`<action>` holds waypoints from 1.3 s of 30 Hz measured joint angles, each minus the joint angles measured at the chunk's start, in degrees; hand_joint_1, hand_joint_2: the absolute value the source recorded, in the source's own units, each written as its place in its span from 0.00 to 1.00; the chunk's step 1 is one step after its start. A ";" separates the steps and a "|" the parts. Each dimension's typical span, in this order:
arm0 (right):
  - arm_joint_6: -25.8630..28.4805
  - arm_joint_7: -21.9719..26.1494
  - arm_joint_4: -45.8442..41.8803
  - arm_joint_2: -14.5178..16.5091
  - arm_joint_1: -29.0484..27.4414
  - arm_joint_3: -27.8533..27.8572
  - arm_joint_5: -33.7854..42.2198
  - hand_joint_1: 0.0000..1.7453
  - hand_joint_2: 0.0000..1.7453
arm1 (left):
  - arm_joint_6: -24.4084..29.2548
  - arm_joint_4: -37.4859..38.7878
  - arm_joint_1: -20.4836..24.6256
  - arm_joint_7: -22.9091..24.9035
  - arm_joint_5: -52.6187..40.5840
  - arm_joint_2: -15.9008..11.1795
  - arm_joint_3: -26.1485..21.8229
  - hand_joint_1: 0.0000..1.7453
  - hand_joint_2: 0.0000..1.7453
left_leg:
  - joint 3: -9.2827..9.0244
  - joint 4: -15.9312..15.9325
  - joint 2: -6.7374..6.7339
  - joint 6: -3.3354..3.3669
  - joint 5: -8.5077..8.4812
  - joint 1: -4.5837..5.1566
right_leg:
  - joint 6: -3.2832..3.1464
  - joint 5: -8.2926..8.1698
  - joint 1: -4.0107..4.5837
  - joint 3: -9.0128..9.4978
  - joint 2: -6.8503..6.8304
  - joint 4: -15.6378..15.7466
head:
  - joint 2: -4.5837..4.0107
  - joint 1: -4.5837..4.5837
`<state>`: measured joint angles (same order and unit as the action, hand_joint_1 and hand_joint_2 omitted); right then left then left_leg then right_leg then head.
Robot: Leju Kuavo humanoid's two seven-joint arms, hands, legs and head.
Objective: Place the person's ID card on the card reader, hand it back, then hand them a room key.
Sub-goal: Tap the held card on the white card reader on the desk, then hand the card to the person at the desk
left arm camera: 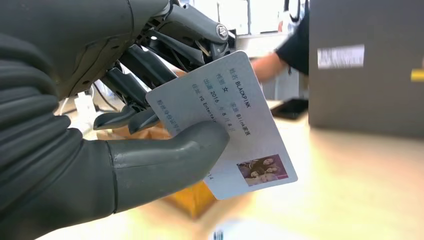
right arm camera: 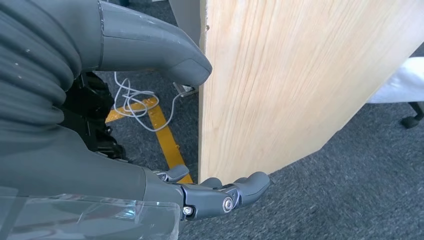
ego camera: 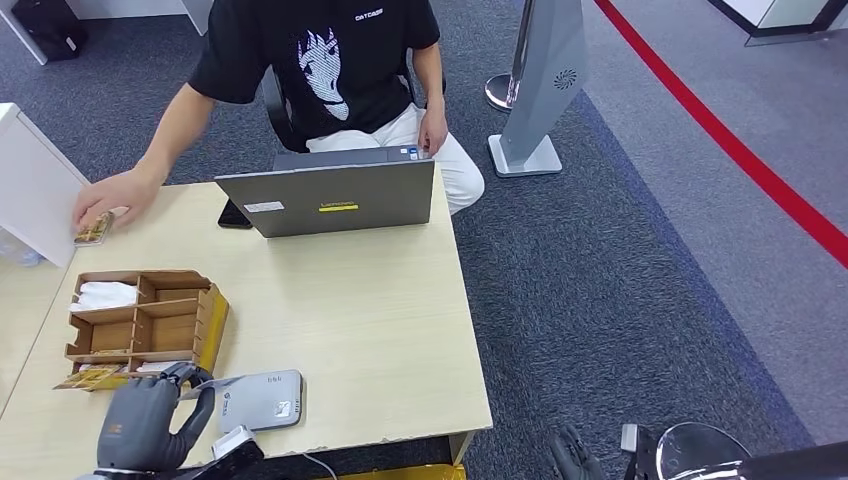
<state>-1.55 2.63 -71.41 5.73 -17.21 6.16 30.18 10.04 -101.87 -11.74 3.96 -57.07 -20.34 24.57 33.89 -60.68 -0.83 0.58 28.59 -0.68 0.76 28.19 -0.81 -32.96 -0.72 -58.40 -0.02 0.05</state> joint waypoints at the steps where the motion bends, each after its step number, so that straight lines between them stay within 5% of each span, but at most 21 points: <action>1: -0.05 -0.02 0.02 0.00 0.08 0.00 0.00 0.00 1.00 | -0.03 0.68 0.03 0.13 -0.15 0.06 0.52 1.00 1.00 | 0.00 0.00 0.00 0.00 0.00 0.00 | 0.00 0.00 0.00 0.00 0.00 0.00 | 0.00 -0.01; 18: -0.15 1.61 1.91 0.00 1.08 -0.78 1.38 0.00 1.00 | 1.05 6.48 2.82 0.85 -2.23 0.32 5.45 1.00 1.00 | 0.00 0.00 0.01 0.00 0.00 -0.01 | 0.00 0.00 0.00 -0.01 -0.01 -0.01 | 0.00 -0.01; 28: 0.13 2.21 2.08 0.00 0.66 -0.92 1.11 0.00 1.00 | 1.33 -0.71 7.94 -1.11 -6.87 0.35 1.65 1.00 1.00 | -0.01 0.00 0.04 -0.02 -0.02 -0.01 | -0.03 -0.03 0.01 0.01 -0.03 -0.02 | 0.00 -0.04; 39: -0.46 2.76 2.97 -0.09 0.73 -1.68 1.09 0.00 1.00 | -1.08 -3.94 15.79 -0.04 -7.79 -2.76 -2.47 1.00 1.00 | -0.02 0.00 0.03 -0.08 -0.07 -0.03 | -0.07 -0.05 0.03 0.00 -0.02 -0.08 | 0.00 -0.08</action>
<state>-2.01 5.39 -68.45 5.63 -16.49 4.49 31.27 8.96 -105.81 4.05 3.92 -64.86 -23.10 22.10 33.87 -60.68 -0.81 0.50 28.52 -0.72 0.69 28.15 -0.78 -32.97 -0.74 -58.48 -0.02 -0.03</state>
